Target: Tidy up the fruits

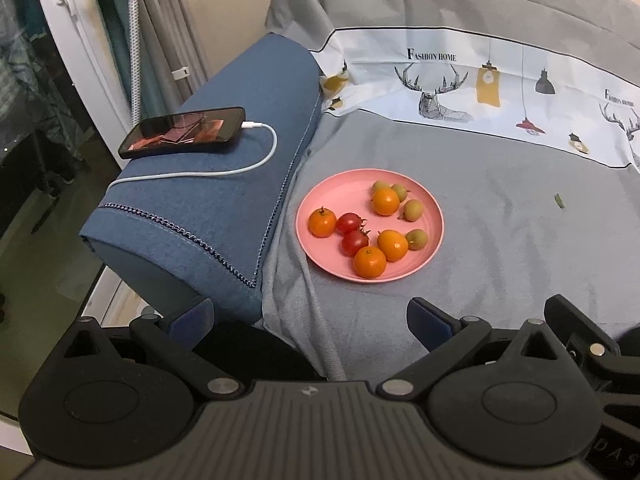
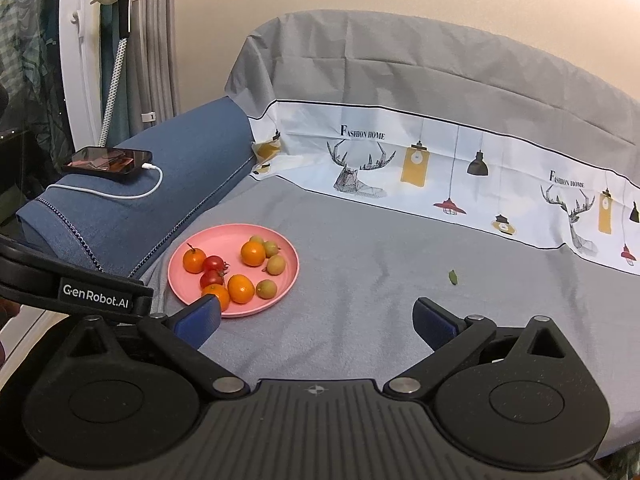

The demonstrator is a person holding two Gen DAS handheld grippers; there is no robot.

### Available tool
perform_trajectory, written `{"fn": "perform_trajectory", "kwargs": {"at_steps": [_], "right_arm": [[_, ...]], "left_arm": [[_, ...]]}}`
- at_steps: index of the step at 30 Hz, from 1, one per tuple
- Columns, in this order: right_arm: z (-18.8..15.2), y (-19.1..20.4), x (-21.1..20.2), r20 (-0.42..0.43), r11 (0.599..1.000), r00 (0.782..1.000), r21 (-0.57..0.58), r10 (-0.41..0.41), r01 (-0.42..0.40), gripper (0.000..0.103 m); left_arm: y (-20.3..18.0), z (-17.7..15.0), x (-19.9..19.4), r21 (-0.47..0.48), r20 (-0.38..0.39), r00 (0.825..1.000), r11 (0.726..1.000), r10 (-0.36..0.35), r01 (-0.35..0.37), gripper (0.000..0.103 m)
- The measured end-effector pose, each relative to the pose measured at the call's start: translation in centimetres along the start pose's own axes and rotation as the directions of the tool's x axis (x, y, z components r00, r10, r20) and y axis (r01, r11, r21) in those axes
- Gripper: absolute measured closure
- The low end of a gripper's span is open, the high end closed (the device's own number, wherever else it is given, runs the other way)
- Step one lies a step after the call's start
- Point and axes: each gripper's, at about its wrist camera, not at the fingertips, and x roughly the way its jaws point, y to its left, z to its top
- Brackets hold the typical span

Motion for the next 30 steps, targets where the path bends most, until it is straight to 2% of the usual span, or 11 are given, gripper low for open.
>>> {"fn": "perform_trajectory", "kwargs": {"at_steps": [7, 30], "right_arm": [[-0.07, 0.05, -0.05, 0.02, 1.0, 1.0, -0.003, 0.0, 0.0, 0.001], [0.04, -0.11, 0.39, 0.005, 1.0, 1.0, 0.005, 0.011, -0.011, 0.001]], "left_arm": [[0.07, 0.02, 0.32, 0.0, 0.0, 1.0, 1.0, 0.007, -0.007, 0.0], [-0.1, 0.04, 0.95, 0.0, -0.024, 1.0, 1.0, 0.01, -0.01, 0.0]]}}
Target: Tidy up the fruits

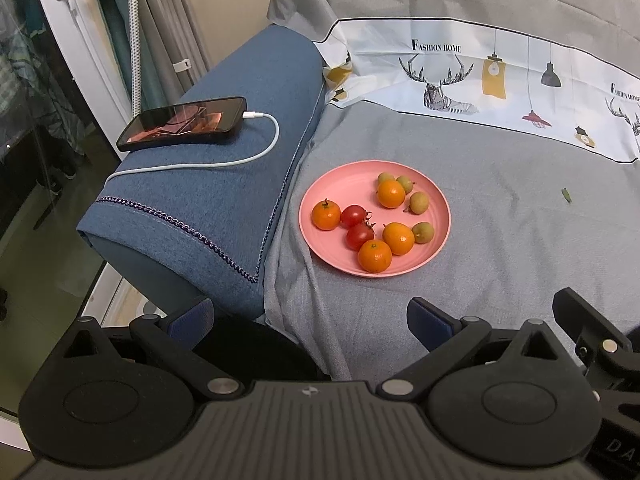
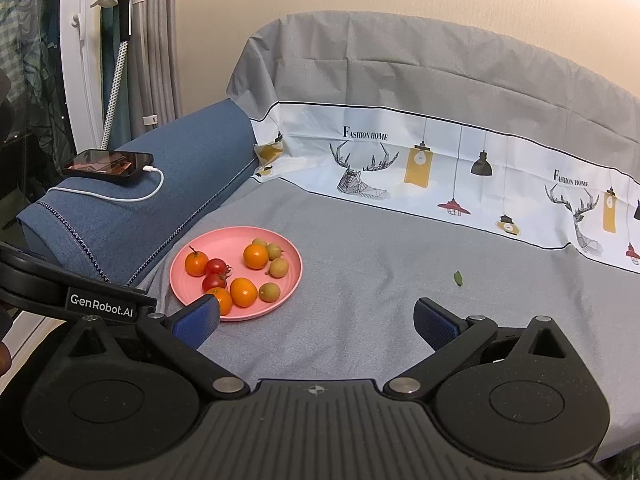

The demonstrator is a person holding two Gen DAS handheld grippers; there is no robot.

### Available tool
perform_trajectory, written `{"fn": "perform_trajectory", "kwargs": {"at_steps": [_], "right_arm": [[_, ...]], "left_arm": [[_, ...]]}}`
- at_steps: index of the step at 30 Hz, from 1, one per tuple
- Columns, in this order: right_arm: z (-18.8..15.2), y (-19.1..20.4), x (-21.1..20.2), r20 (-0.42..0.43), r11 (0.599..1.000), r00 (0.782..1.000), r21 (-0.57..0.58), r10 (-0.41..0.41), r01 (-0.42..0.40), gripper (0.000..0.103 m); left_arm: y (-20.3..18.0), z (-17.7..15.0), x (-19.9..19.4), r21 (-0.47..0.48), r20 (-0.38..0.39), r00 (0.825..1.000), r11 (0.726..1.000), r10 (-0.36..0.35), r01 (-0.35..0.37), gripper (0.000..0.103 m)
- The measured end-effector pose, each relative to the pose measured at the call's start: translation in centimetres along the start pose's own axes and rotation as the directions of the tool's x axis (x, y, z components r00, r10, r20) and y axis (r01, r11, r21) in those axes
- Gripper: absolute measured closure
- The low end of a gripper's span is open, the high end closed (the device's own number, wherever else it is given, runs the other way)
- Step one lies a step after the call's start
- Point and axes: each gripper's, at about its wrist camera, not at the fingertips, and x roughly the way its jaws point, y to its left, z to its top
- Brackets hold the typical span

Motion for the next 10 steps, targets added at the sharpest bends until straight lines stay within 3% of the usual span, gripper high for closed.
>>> {"fn": "perform_trajectory", "kwargs": {"at_steps": [10], "right_arm": [[-0.01, 0.13, 0.13, -0.002, 1.0, 1.0, 0.003, 0.003, -0.003, 0.001]], "left_arm": [[0.24, -0.14, 0.14, -0.007, 0.006, 1.0, 1.0, 0.026, -0.025, 0.0]]}}
